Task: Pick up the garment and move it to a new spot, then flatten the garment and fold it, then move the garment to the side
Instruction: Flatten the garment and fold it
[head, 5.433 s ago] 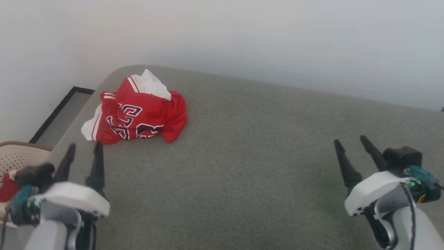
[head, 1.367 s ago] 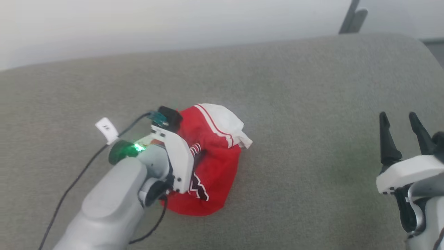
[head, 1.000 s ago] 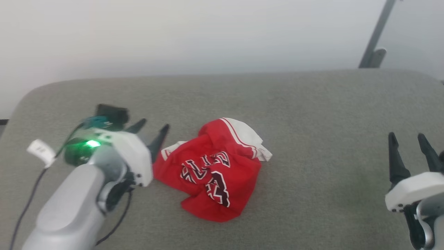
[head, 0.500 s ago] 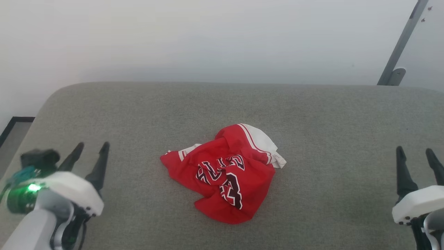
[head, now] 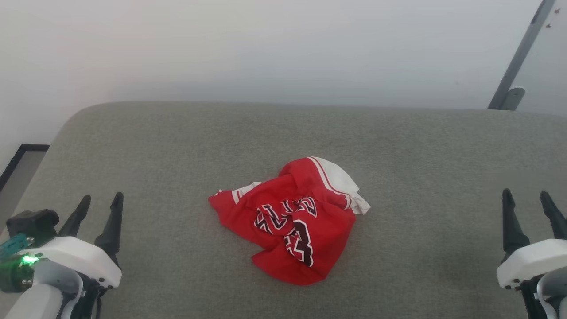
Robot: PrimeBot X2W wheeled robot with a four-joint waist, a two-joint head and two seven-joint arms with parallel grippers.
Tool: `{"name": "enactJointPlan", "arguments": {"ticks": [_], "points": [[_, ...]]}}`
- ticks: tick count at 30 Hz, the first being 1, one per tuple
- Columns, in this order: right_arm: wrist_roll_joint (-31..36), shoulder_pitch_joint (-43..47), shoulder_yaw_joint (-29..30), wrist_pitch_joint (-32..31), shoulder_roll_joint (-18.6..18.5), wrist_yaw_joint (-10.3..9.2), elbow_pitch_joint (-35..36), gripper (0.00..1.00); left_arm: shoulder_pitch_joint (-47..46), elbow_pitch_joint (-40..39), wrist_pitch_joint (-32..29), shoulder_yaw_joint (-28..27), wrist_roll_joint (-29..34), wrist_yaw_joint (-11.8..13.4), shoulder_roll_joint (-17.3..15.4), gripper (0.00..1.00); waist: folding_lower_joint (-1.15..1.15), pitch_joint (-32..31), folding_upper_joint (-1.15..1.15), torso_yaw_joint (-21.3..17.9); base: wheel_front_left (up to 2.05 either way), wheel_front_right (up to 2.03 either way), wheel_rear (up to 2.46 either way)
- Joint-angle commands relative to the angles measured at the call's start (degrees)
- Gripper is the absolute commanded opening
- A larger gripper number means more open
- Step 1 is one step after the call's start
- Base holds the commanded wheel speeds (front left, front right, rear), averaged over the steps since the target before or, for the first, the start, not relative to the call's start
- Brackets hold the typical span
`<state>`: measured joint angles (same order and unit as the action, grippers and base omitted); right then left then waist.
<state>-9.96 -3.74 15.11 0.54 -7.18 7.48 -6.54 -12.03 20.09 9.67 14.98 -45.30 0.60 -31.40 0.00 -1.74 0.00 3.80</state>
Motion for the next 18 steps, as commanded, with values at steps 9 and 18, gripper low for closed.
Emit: {"name": "enactJointPlan", "arguments": {"ticks": [9,18], "points": [[-2.6,-2.2,-4.2,-2.6,-1.8,0.03,-0.5,1.00,-1.5,-3.1,-0.9,1.8,1.1,0.7,1.4,1.00,0.00,2.4,0.00,5.1,0.00,0.00,0.00],[-6.5,-11.2,-9.9,-8.1,-6.2,0.03,-6.1,1.00,-5.5,-4.9,-1.1,4.5,1.7,0.3,4.7,1.00,0.00,8.0,0.00,12.8,0.00,0.00,0.00]]}}
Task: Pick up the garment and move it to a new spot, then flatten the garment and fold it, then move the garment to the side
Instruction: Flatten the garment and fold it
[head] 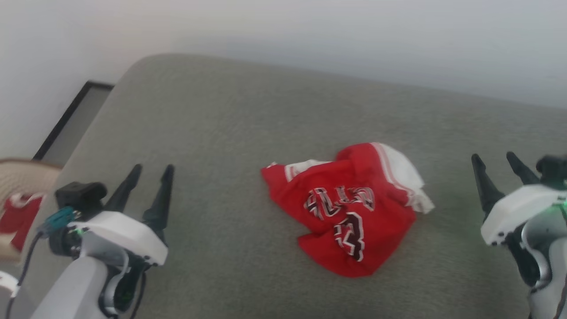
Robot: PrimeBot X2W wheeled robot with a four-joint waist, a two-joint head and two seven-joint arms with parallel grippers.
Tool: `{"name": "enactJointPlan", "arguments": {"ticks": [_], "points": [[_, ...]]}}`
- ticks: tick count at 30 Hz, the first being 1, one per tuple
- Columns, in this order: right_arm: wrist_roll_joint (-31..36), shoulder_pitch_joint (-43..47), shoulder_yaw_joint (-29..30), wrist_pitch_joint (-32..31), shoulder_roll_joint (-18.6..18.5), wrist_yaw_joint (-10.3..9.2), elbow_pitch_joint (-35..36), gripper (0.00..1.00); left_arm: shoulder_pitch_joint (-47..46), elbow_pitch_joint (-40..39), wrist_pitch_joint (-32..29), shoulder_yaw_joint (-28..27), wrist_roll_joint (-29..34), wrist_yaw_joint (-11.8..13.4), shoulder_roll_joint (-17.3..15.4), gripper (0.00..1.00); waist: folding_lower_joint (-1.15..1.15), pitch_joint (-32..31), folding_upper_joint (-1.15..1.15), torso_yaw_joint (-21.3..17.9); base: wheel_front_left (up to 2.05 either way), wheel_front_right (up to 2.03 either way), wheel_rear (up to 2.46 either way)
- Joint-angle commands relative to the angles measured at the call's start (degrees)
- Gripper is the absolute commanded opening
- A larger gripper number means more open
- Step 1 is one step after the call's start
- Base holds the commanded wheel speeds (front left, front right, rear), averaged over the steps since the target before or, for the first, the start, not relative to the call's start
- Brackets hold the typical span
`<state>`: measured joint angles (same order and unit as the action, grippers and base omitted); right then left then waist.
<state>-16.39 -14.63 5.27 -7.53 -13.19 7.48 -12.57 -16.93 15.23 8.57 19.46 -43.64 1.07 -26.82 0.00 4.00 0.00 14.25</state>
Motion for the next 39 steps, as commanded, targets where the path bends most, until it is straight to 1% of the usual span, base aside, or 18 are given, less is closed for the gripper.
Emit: {"name": "enactJointPlan", "arguments": {"ticks": [1,5,10,15,17,20,21,22,27,30,34,39], "points": [[-0.2,-1.4,-0.7,-0.8,-0.8,0.03,-0.9,1.00,-1.1,0.1,0.2,0.3,0.1,-0.3,0.5,1.00,0.00,2.8,0.00,3.2,0.00,0.00,0.00],[-2.3,-5.4,-2.1,-4.5,-2.5,0.02,-5.1,1.00,-3.0,1.2,0.9,1.5,0.4,-1.2,2.3,1.00,0.00,5.1,0.00,6.1,0.00,0.00,0.00],[-4.4,-8.9,-5.8,-11.0,-5.3,0.03,-10.3,1.00,-5.0,3.0,1.8,2.4,0.5,-2.3,3.9,1.00,0.00,7.4,0.00,8.7,0.00,0.00,0.00],[-7.5,-11.6,-9.6,-18.3,-7.4,0.03,-14.9,1.00,-6.5,4.8,2.5,3.0,0.2,-3.3,5.0,1.00,0.00,9.0,0.00,10.3,0.00,0.00,0.00],[-7.1,-12.3,-10.8,-21.0,-8.3,0.02,-17.2,1.00,-7.1,5.6,2.8,3.1,0.1,-3.5,5.4,1.00,0.00,9.5,0.00,10.8,0.00,0.00,0.00],[-7.6,-12.8,-11.9,-23.8,-8.4,-0.03,-20.7,1.00,-7.9,6.7,3.1,3.4,0.1,-3.9,5.9,1.00,0.00,10.0,0.00,11.4,0.00,0.00,0.00],[-7.2,-13.1,-12.8,-24.0,-8.7,-0.03,-21.4,0.35,-8.1,7.1,3.2,3.5,0.1,-4.2,6.0,1.00,0.00,10.1,0.00,11.5,0.00,0.00,0.00],[-7.1,-13.3,-13.5,-24.3,-8.9,-0.03,-22.1,0.00,-8.3,7.5,3.4,3.6,0.0,-4.4,6.2,1.00,0.00,10.2,0.00,11.6,0.00,0.00,0.00],[-8.4,-15.5,-13.6,-22.6,-9.7,-0.03,-22.8,0.00,-8.6,9.1,3.8,3.3,-0.2,-4.6,6.0,1.00,0.00,9.6,0.00,10.8,0.00,0.00,0.00],[-9.5,-16.1,-13.1,-22.0,-10.3,-0.03,-21.1,0.00,-8.2,9.4,4.0,2.8,-0.4,-4.6,5.1,1.00,0.00,8.6,0.00,9.5,0.00,0.00,0.00],[-11.0,-15.3,-11.2,-22.3,-11.5,0.01,-17.3,0.00,-7.1,8.9,4.1,2.2,-0.5,-4.2,3.7,1.00,0.00,7.2,0.00,7.0,0.00,0.00,0.00],[-11.5,-11.4,-5.9,-24.5,-14.2,0.01,-12.5,0.00,-6.1,7.8,3.5,1.8,-0.7,-3.8,2.4,1.00,0.00,5.9,0.00,4.3,0.00,0.00,0.00]]}}
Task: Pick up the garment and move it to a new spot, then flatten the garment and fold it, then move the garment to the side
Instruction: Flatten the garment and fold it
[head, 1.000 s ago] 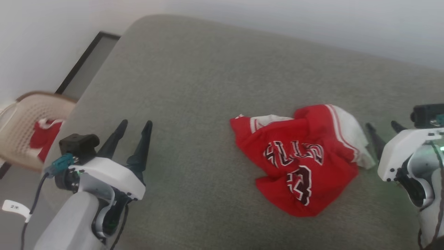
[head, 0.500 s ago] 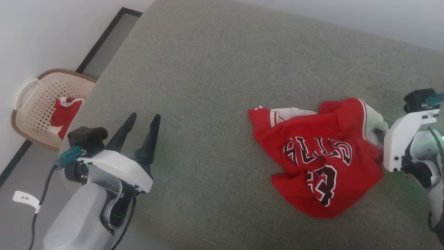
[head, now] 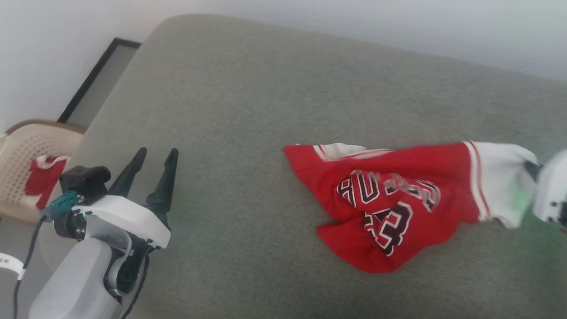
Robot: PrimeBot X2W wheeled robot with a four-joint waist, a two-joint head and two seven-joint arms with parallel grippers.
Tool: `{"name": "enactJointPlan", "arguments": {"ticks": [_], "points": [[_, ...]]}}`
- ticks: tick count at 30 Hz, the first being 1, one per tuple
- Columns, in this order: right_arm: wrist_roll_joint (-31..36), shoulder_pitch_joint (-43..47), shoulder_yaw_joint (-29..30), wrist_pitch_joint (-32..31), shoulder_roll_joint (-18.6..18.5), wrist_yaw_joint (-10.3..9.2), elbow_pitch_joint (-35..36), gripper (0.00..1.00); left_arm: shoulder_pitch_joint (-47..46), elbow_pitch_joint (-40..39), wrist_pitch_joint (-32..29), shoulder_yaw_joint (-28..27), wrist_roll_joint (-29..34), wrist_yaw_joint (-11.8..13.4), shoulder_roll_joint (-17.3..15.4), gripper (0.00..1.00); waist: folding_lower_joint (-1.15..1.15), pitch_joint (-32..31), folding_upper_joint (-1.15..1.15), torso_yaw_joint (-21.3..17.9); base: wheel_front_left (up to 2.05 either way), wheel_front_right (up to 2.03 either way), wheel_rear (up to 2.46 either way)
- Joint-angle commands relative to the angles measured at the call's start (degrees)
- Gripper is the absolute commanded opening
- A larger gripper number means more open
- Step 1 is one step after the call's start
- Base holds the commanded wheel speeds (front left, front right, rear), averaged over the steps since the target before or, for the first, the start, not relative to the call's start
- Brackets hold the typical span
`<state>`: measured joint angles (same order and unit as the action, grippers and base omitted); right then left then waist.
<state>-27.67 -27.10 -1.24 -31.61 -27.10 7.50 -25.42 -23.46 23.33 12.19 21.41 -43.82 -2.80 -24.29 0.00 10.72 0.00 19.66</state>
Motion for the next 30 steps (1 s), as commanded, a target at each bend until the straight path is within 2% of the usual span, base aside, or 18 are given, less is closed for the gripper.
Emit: {"name": "enactJointPlan", "arguments": {"ticks": [1,4,6,11,18,19,20,21,30], "points": [[-0.5,2.2,1.7,-1.1,-0.5,0.00,1.0,0.00,0.7,-0.6,-0.2,-0.2,-0.7,0.2,-0.3,1.00,0.00,-1.0,0.00,-1.5,0.00,0.00,0.00],[0.1,5.7,6.0,-2.4,-1.7,-0.01,2.5,0.00,1.1,-1.3,-0.5,-0.1,-0.7,0.5,-0.5,1.00,0.00,-1.2,0.00,-2.3,0.00,0.00,0.00],[0.3,8.3,8.8,-3.4,-1.1,0.00,2.8,0.00,1.1,-1.7,-0.7,0.1,-0.7,0.6,-0.5,1.00,0.00,-1.2,0.00,-2.7,0.00,0.00,0.00],[1.7,12.2,13.9,-4.5,1.8,0.00,1.3,0.00,0.6,-2.1,-1.4,0.7,-0.9,0.6,-0.3,1.00,0.00,-0.7,0.00,-3.3,0.00,0.00,0.00],[4.5,10.8,16.2,-4.1,6.1,-0.02,-4.7,0.00,-1.0,-1.8,-3.1,1.5,-0.9,0.1,-0.7,1.00,0.00,-0.3,0.00,-4.6,0.00,0.00,0.00],[4.8,10.2,16.1,-3.7,6.3,-0.01,-5.0,0.05,-1.3,-1.8,-3.4,1.5,-1.0,0.1,-0.9,1.00,0.00,-0.4,0.00,-4.9,0.00,0.00,0.00],[5.1,9.5,16.0,-3.3,6.2,-0.02,-5.1,0.78,-1.6,-1.9,-3.8,1.6,-1.1,-0.1,-0.9,1.00,0.00,-0.5,0.00,-5.3,0.00,0.00,0.00],[5.3,8.8,15.8,-3.0,6.3,-0.03,-5.3,1.00,-1.9,-1.9,-4.4,1.7,-0.9,-0.2,-1.1,1.00,0.00,-0.7,0.00,-5.7,0.00,0.00,0.00],[5.0,6.6,11.7,2.3,6.4,0.00,0.1,1.00,-5.5,-3.1,-13.1,2.9,-3.1,-1.1,-3.3,1.00,0.00,-3.0,0.00,-11.7,0.00,0.00,0.00]]}}
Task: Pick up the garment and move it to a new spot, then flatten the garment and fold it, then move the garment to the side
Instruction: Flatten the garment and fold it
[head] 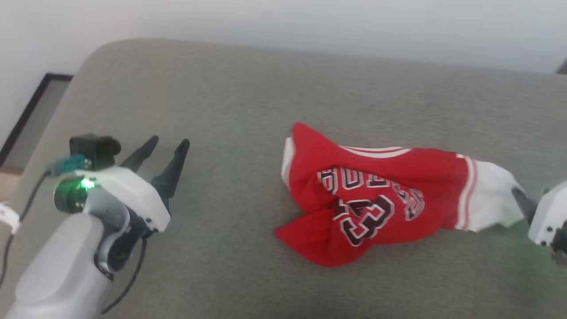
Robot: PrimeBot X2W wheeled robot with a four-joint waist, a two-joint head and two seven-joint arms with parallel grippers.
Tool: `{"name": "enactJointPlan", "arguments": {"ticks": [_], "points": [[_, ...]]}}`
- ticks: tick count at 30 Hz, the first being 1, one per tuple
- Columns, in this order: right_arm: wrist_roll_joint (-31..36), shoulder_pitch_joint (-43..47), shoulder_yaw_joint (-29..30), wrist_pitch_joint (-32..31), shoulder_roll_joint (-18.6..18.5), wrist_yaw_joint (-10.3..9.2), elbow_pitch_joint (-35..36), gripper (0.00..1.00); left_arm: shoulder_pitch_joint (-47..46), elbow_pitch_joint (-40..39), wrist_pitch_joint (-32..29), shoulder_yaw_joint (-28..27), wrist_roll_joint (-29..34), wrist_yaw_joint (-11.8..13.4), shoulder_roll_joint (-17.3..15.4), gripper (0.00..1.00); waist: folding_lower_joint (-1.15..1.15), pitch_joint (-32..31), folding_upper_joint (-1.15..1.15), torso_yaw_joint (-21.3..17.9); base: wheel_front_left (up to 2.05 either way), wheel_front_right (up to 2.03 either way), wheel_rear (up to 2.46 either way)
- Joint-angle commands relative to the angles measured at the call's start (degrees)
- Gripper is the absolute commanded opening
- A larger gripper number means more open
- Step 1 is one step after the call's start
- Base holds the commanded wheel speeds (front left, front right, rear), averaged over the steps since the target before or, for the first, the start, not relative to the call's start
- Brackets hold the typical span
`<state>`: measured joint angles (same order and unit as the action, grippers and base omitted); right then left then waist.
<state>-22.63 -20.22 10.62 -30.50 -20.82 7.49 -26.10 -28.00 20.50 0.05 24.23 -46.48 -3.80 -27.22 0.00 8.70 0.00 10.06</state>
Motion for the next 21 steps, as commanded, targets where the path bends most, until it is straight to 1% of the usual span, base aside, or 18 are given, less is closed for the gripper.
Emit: {"name": "enactJointPlan", "arguments": {"ticks": [1,2,3,4,5,6,12,18,21], "points": [[0.1,-0.3,-0.2,2.5,0.3,0.01,1.8,1.00,-1.6,-0.5,-2.3,0.5,-0.6,-0.2,-0.6,1.00,0.00,-1.3,0.00,-3.0,0.00,0.00,0.00],[0.1,-0.3,-0.2,2.5,0.3,0.01,1.8,1.00,-1.6,-0.5,-2.3,0.5,-0.6,-0.2,-0.6,1.00,0.00,-1.3,0.00,-3.0,0.00,0.00,0.00],[0.4,-0.1,-0.5,4.1,0.5,0.01,3.1,1.00,-2.2,-0.7,-3.8,0.7,-1.0,-0.2,-0.8,1.00,0.00,-1.5,0.00,-3.9,0.00,0.00,0.00],[0.7,0.5,-0.6,6.9,1.4,0.01,5.0,1.00,-3.4,-1.1,-6.9,1.4,-1.3,0.0,-1.2,1.00,0.00,-2.0,0.00,-5.7,0.00,0.00,0.00],[0.7,0.5,-0.6,6.9,1.4,0.01,5.0,1.00,-3.4,-1.1,-6.9,1.4,-1.3,0.0,-1.2,1.00,0.00,-2.0,0.00,-5.7,0.00,0.00,0.00],[1.2,0.9,-0.8,8.5,1.7,0.01,6.0,1.00,-3.8,-1.3,-8.5,1.7,-1.9,0.1,-1.1,1.00,0.00,-2.2,0.00,-6.6,0.00,0.00,0.00],[3.5,3.0,-0.1,15.0,5.7,0.02,10.9,1.00,-6.8,-0.5,-18.4,3.6,-4.4,0.8,-1.0,1.00,0.00,-2.9,0.00,-12.1,0.00,0.00,0.00],[6.3,5.2,1.4,17.6,9.7,0.02,14.0,1.00,-9.2,3.0,-28.6,5.8,-6.7,2.5,-0.1,1.00,0.00,-2.5,0.00,-16.6,0.00,0.00,0.00],[6.7,6.1,1.7,18.1,11.1,0.02,14.8,1.00,-10.0,4.4,-32.0,6.8,-7.1,3.5,0.3,1.00,0.00,-1.9,0.00,-18.2,0.00,0.00,0.00]]}}
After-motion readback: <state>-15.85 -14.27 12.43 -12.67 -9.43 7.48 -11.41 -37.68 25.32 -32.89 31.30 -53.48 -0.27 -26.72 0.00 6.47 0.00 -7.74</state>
